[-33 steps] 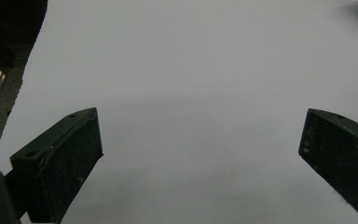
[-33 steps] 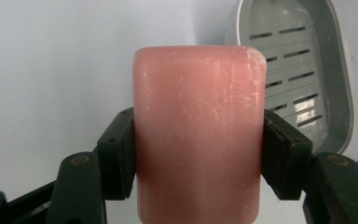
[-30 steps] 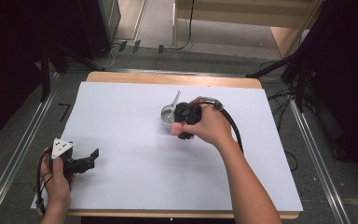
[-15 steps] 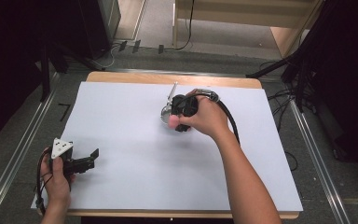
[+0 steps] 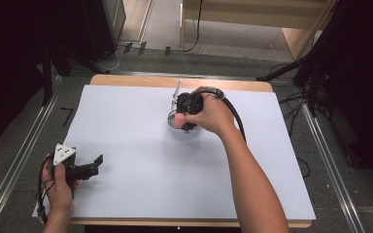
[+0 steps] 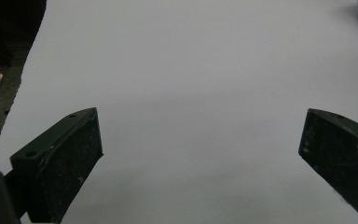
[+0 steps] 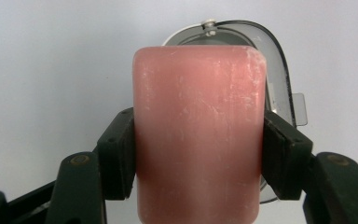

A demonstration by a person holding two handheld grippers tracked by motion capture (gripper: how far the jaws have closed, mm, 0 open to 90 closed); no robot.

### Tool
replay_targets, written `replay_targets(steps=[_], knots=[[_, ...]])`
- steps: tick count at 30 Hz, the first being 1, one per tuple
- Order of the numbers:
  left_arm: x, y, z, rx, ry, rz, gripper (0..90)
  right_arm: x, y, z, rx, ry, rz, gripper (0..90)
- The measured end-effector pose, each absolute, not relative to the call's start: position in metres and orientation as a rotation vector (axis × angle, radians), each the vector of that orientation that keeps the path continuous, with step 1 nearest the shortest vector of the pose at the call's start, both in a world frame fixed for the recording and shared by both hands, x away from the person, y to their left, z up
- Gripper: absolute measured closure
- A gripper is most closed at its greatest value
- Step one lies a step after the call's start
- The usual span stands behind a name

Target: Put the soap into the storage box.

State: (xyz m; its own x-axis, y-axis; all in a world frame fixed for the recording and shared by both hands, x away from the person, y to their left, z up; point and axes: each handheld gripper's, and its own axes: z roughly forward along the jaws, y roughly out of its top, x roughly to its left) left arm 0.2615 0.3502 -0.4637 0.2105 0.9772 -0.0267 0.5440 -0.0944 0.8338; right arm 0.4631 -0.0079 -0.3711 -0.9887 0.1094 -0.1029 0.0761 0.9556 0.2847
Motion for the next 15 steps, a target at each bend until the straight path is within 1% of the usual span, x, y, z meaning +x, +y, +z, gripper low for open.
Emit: replay_targets(steps=[15], knots=[[0.261,0.350,-0.464,1.742,1.426,0.736,0.0,0.477,-0.004,-0.378,0.121,2.986,0.418,38.6]])
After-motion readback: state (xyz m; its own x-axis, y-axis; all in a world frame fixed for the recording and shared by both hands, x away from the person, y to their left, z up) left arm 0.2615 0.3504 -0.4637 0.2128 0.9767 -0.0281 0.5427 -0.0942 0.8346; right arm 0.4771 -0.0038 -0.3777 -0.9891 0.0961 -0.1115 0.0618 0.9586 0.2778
